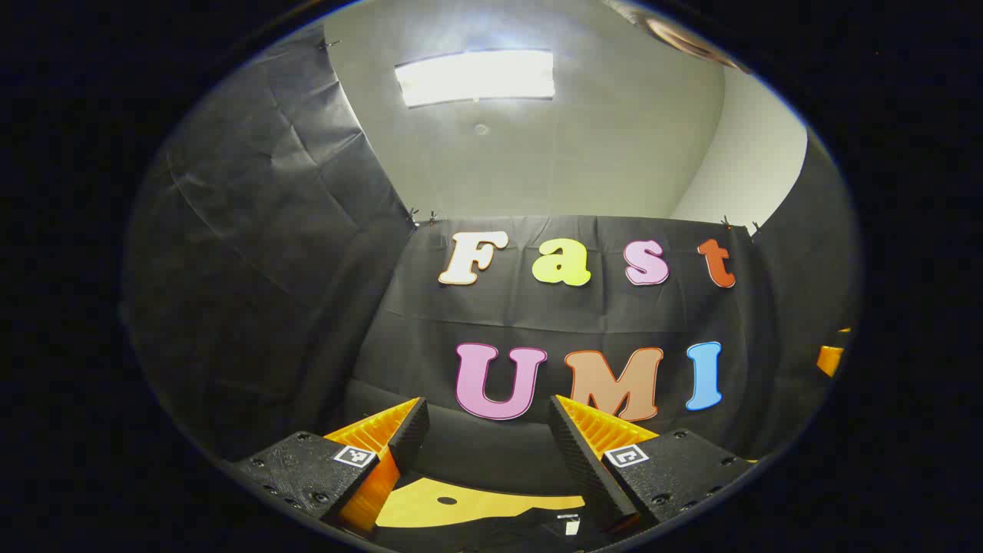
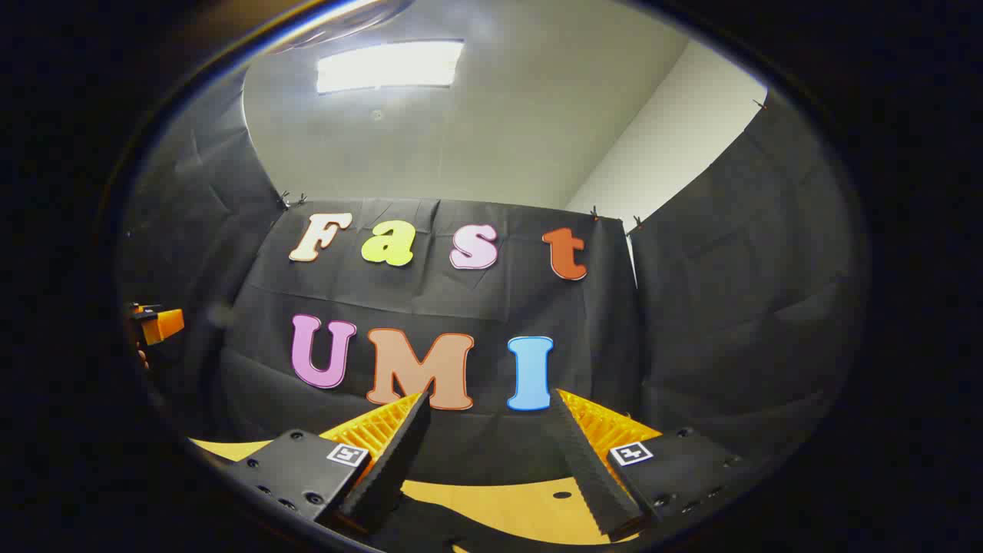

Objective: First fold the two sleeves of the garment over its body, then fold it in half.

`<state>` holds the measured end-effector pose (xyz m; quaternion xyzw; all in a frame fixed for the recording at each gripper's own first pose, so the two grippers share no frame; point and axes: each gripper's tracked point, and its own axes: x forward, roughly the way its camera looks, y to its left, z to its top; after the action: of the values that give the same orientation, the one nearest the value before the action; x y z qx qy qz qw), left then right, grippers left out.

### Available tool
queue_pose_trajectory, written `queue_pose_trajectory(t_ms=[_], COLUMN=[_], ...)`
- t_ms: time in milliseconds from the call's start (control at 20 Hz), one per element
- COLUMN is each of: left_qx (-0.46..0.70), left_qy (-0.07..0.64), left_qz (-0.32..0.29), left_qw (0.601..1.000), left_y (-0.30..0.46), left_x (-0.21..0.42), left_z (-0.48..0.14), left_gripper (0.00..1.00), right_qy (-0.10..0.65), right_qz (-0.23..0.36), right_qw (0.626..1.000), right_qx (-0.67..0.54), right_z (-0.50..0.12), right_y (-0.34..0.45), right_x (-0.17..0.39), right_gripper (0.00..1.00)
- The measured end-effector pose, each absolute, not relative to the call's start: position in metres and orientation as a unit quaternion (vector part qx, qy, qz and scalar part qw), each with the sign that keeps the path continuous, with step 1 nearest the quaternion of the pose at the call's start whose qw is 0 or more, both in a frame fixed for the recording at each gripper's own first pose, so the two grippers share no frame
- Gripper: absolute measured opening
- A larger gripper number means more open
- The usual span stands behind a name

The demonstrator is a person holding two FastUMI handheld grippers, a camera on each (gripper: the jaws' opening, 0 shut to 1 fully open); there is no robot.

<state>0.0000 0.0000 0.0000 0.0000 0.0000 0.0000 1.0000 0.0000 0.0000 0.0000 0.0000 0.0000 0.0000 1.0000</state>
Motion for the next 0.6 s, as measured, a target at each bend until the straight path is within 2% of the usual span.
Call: queue_pose_trajectory(t_ms=[50,300,400,500,550,600], left_qx=[0.0,0.002,-0.001,0.003,0.007,0.01], left_qy=[0.001,0.001,0.007,0.016,0.021,0.027], left_qz=[0.004,0.018,0.017,0.02,0.022,0.023], left_qw=[1.0,1.0,1.0,1.0,1.0,0.999], left_y=[0.003,0.008,0.005,0.005,0.005,0.005], left_x=[-0.002,-0.005,-0.007,-0.005,-0.004,-0.004], left_z=[0.0,0.005,0.001,-0.005,-0.009,-0.014], left_gripper=[0.91,0.92,0.91,0.91,0.92,0.92], right_qy=[-0.004,-0.009,0.0,0.005,0.006,0.011], right_qz=[-0.002,-0.004,-0.002,-0.008,-0.01,-0.008], right_qw=[1.0,1.0,1.0,1.0,1.0,1.0], right_qx=[-0.007,-0.013,-0.008,-0.011,-0.013,-0.014], right_z=[0.003,0.009,0.006,0.004,0.004,0.003], right_y=[-0.002,-0.006,-0.008,-0.015,-0.017,-0.017], right_x=[0.0,-0.006,-0.006,-0.004,-0.002,-0.001], right_gripper=[0.95,1.0,0.98,1.0,0.95,0.98])
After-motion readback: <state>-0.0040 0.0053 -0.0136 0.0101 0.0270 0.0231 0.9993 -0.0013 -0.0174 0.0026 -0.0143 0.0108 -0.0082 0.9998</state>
